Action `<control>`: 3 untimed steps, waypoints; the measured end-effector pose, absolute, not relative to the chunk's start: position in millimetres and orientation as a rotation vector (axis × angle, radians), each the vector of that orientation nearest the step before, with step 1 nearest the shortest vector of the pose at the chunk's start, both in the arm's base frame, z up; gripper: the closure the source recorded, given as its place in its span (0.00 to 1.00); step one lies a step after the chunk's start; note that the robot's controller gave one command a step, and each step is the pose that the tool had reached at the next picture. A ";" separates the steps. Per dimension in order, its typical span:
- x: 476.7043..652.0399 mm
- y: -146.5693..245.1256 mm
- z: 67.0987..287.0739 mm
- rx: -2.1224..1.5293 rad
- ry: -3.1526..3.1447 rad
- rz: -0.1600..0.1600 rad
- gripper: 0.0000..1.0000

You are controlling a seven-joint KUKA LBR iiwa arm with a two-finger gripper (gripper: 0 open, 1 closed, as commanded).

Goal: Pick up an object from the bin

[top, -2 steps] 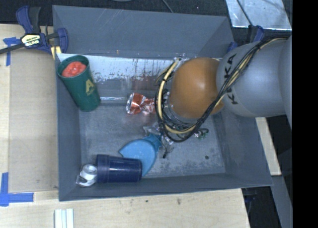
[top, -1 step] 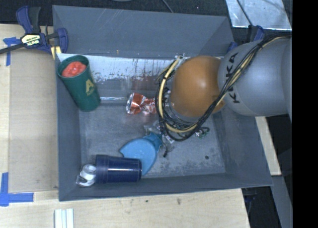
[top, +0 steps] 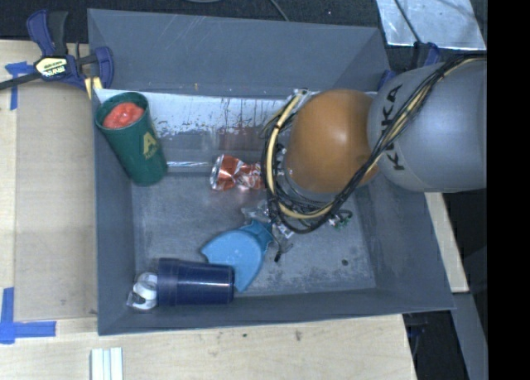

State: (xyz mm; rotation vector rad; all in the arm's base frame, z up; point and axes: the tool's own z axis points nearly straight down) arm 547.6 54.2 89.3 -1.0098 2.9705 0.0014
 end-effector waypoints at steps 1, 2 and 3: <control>546.7 54.1 112.4 -1.010 2.974 0.003 1.00; 549.1 54.0 133.6 -1.006 2.965 -0.001 1.00; 549.6 54.1 146.2 -1.005 2.964 -0.002 1.00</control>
Offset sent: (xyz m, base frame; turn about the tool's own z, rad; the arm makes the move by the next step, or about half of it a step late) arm -0.0001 0.0000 0.0680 0.0000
